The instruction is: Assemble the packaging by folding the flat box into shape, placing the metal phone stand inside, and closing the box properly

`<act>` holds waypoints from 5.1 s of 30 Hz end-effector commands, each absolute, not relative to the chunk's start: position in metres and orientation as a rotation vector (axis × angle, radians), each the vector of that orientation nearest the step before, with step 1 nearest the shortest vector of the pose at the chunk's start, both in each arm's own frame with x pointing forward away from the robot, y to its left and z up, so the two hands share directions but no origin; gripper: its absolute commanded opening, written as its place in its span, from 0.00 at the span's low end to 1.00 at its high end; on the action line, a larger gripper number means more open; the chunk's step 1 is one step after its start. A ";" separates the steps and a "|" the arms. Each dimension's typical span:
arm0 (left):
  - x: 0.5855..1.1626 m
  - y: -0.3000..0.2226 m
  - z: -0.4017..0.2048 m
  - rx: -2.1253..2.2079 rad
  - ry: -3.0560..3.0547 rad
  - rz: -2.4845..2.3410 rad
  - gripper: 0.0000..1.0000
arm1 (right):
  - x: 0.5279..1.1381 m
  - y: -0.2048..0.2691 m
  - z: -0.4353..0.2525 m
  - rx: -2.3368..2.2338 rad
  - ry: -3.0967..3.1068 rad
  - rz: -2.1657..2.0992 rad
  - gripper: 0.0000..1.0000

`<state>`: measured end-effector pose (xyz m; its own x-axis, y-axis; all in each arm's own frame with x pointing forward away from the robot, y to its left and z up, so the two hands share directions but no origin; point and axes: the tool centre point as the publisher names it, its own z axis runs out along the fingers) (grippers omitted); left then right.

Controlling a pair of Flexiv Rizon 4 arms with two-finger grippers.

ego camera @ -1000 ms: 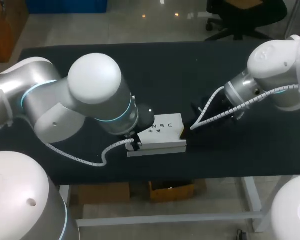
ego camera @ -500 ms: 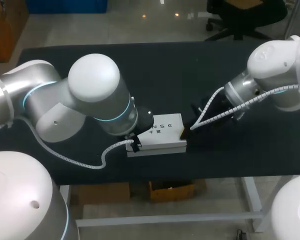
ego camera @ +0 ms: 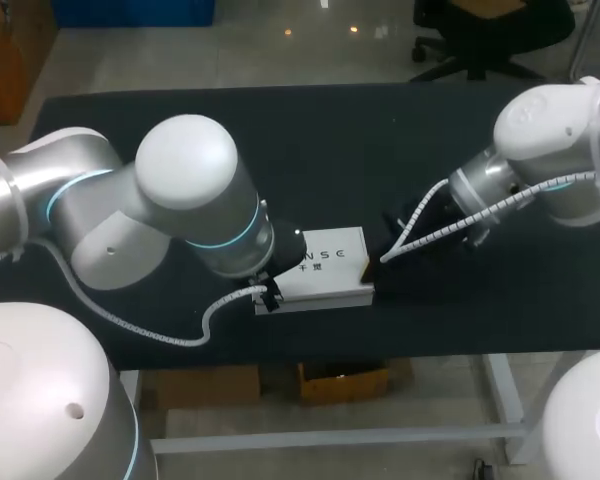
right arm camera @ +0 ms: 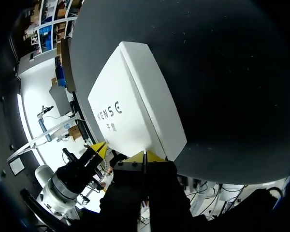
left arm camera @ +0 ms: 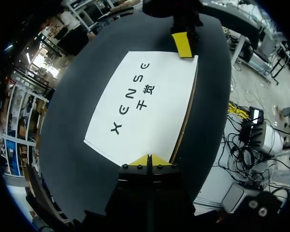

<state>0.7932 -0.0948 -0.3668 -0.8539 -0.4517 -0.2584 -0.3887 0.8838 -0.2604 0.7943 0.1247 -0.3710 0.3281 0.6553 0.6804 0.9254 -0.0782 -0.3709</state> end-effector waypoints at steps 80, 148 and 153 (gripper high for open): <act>0.761 -0.108 -0.296 -0.789 2.726 -0.265 1.00 | 0.826 0.067 -0.280 -1.667 -1.833 -1.094 1.00; 0.696 -0.176 -0.378 -1.993 2.195 -0.062 1.00 | 0.891 -0.019 -0.270 -0.800 -2.434 -1.571 1.00; 0.696 -0.176 -0.378 -1.993 2.195 -0.062 1.00 | 0.891 -0.019 -0.270 -0.800 -2.434 -1.571 1.00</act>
